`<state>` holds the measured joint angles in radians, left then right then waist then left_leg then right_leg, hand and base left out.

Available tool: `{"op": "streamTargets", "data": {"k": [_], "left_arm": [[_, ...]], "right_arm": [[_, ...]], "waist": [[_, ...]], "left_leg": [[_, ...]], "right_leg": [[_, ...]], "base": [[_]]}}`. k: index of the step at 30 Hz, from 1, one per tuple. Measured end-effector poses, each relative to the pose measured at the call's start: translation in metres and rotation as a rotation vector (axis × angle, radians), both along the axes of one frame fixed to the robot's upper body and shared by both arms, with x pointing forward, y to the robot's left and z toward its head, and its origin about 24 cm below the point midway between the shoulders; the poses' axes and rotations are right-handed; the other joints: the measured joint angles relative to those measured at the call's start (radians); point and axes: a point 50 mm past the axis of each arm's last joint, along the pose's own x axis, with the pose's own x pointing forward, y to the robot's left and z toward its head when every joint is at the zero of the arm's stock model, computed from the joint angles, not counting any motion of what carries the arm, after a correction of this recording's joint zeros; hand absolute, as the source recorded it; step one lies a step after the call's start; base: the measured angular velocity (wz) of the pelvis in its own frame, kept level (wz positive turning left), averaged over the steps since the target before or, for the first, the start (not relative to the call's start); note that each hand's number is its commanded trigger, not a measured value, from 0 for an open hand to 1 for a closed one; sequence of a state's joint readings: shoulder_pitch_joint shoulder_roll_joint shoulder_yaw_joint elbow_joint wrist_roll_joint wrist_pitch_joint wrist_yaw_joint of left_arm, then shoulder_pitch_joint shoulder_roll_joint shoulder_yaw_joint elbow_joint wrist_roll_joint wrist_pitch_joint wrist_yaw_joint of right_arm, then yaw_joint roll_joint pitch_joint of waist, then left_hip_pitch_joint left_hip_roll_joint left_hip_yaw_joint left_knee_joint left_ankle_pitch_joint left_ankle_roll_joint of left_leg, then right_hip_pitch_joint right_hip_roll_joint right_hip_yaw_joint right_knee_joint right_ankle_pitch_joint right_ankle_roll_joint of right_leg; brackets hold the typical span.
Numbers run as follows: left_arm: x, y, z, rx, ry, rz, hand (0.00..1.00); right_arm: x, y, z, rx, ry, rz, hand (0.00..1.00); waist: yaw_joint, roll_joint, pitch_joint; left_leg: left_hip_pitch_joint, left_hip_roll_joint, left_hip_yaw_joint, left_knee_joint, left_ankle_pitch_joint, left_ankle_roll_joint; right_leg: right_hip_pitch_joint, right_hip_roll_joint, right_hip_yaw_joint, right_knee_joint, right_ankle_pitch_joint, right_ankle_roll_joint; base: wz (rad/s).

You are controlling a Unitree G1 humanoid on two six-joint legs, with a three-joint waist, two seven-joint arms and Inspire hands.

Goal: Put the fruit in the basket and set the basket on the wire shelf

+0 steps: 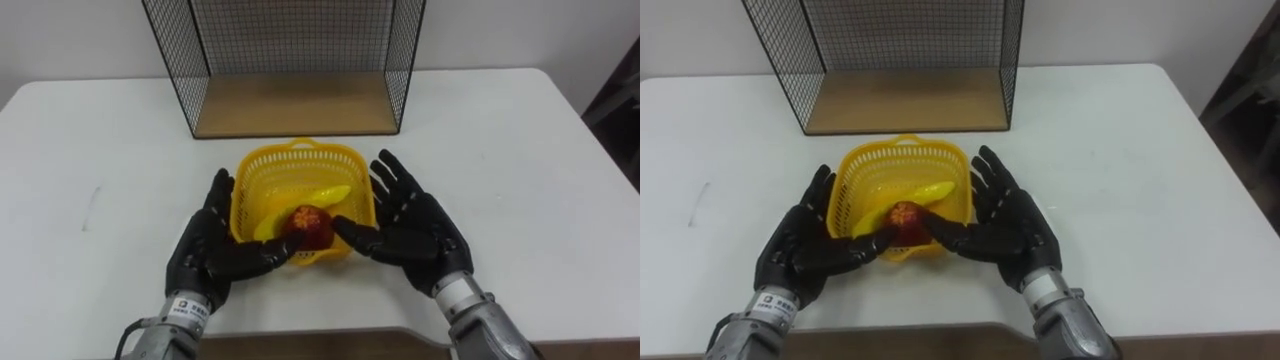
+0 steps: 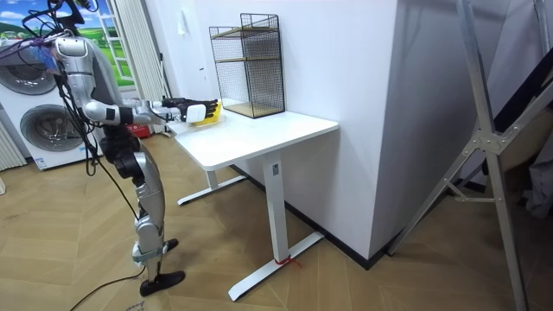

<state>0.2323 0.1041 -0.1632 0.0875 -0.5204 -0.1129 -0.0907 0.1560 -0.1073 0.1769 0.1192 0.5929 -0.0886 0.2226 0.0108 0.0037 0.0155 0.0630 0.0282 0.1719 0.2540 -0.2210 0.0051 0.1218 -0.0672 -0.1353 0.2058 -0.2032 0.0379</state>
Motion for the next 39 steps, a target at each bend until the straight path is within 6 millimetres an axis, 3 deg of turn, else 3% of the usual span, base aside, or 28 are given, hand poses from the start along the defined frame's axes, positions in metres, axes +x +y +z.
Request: {"op": "streamTargets", "data": {"k": [26,32,39], "left_arm": [[0.002,-0.012,-0.003,-0.015,0.008,-0.037,0.00],[0.005,-0.013,0.000,-0.019,-0.010,-0.036,0.00],[0.007,-0.015,0.008,-0.024,-0.048,-0.043,0.00]], "right_arm": [[0.008,0.010,0.002,-0.117,-0.046,0.064,0.00],[0.011,0.012,0.004,-0.119,-0.057,0.055,0.00],[0.012,0.011,0.004,-0.121,-0.051,0.035,0.00]], "waist": [[-0.004,-0.005,0.0012],[-0.006,-0.019,0.0086],[-0.007,-0.028,0.0049]], "left_leg": [[-0.029,0.000,-0.014,0.018,0.000,0.000],[-0.037,0.001,-0.014,0.021,0.000,0.001],[-0.042,0.001,-0.014,0.021,0.000,0.001]], "right_leg": [[-0.012,0.001,-0.006,0.013,0.000,0.000],[-0.019,0.001,-0.006,0.015,0.000,0.000],[-0.024,0.000,-0.007,0.015,0.000,0.000]], "base": [[0.01],[0.00],[0.00]]}}
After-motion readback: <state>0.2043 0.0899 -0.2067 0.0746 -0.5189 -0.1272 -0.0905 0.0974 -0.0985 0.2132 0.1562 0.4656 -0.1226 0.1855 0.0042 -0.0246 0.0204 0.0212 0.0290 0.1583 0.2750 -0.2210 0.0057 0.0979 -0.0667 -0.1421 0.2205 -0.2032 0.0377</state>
